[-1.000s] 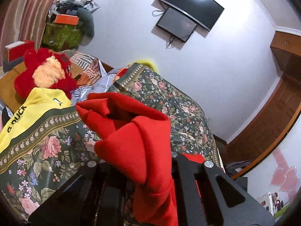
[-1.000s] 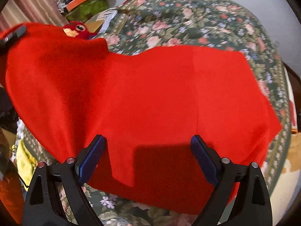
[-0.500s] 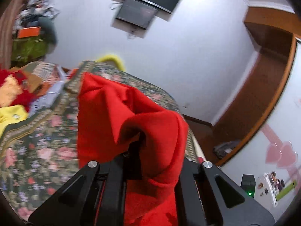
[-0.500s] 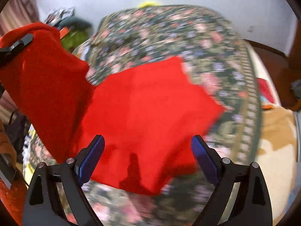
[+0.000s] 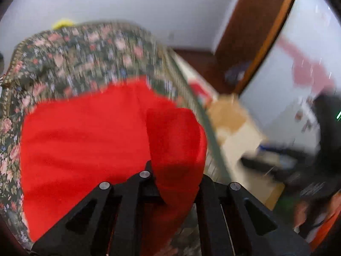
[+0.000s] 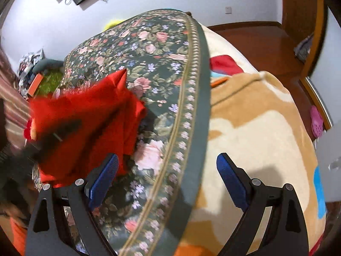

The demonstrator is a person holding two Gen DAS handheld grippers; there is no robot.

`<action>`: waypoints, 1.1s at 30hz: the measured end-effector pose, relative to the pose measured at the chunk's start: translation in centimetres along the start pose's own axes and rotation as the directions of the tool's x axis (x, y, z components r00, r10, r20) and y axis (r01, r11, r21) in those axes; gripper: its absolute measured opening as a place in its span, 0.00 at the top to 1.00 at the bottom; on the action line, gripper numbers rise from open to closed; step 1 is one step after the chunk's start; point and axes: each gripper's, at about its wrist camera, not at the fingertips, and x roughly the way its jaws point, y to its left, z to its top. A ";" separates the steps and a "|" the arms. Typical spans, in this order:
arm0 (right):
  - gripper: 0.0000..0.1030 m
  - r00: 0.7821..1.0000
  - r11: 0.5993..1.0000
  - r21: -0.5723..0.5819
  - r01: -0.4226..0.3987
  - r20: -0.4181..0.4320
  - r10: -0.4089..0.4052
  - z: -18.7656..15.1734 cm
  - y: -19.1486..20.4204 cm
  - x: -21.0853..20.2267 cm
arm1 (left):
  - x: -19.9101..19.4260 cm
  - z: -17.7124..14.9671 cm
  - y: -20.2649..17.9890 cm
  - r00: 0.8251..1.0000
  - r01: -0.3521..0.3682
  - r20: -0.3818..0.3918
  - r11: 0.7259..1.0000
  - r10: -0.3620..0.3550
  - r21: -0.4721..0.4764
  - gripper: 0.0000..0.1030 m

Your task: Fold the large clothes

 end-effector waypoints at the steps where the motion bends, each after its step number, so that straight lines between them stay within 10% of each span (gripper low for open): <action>1: 0.11 1.000 1.000 0.000 0.000 0.003 0.000 -0.2 -0.1 -0.3 | 0.6 -0.7 -0.1 0.999 -0.003 -0.035 1.000 0.003 0.007 0.95; 8: 0.11 1.000 1.000 -0.026 -0.007 0.025 0.008 -0.3 0.8 -1.4 | -2.0 -3.3 0.5 0.995 0.071 -0.067 0.997 -0.070 0.010 0.64; 13: 0.11 0.998 0.998 -0.059 -0.035 0.053 0.038 0.3 2.8 -2.1 | -6.4 -4.0 0.2 0.999 0.050 -0.001 0.998 -0.050 0.042 0.59; 21: 0.11 0.993 0.984 -0.154 -0.094 0.053 0.103 0.9 8.1 -1.2 | -12.4 -3.2 3.7 0.974 -0.128 0.190 0.992 0.122 0.017 0.32; 27: 0.11 0.995 0.974 -0.206 -0.094 -0.029 0.090 0.5 10.4 2.8 | -10.5 -4.2 8.9 0.967 -0.228 0.098 0.971 0.235 -0.073 0.32; 33: 0.11 0.994 0.969 -0.247 -0.029 -0.108 0.003 -0.4 9.6 5.9 | -9.2 -7.4 12.4 0.984 -0.167 0.029 0.973 0.174 -0.161 0.25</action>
